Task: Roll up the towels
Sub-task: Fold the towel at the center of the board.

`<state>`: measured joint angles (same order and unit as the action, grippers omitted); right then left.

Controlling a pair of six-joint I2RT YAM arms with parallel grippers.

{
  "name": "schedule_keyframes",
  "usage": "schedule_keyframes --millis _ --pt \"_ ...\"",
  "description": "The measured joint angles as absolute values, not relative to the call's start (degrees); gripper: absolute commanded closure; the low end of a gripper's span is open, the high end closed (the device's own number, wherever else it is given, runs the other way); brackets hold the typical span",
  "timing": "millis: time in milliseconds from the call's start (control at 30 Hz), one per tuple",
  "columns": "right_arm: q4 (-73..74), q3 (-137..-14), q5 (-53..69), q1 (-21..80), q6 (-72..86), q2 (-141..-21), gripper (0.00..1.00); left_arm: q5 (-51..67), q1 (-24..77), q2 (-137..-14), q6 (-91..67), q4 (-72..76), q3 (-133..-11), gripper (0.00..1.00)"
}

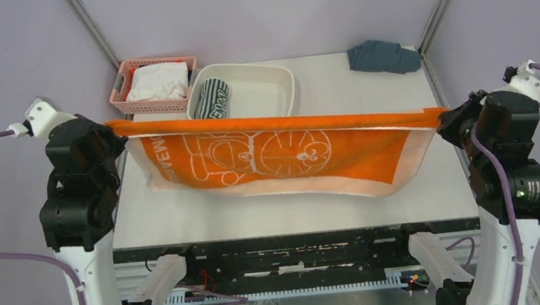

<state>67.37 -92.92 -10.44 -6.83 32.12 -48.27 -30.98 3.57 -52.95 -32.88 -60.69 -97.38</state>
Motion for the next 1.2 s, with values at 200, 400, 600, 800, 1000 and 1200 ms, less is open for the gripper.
schedule_keyframes --millis 200,400,600,800,1000,1200 --pt "64.71 -85.23 -10.48 -6.81 32.16 -53.36 0.99 -29.26 3.66 -55.79 -31.77 -56.55 -85.41 0.97" --pt "55.07 -71.64 -10.2 -6.87 32.56 -66.32 1.0 -24.6 3.38 -67.92 -31.9 -48.23 -70.32 0.97" --pt "46.57 -69.52 -5.37 -7.07 32.01 -80.64 1.0 -19.99 2.07 -79.72 -32.05 -42.28 -66.11 0.97" --pt "42.78 -77.69 -1.19 -7.31 31.11 -92.14 1.0 -17.8 1.04 -87.79 -32.05 -38.61 -73.08 0.97" --pt "42.7 -82.52 1.17 -8.78 30.76 -94.74 1.0 -16.75 0.1 -89.76 -32.08 -37.56 -78.24 0.97" --pt "42.87 -82.65 2.2 -12.08 30.63 -93.91 1.0 -14.81 -1.54 -87.88 -33.19 -37.17 -77.38 0.97"
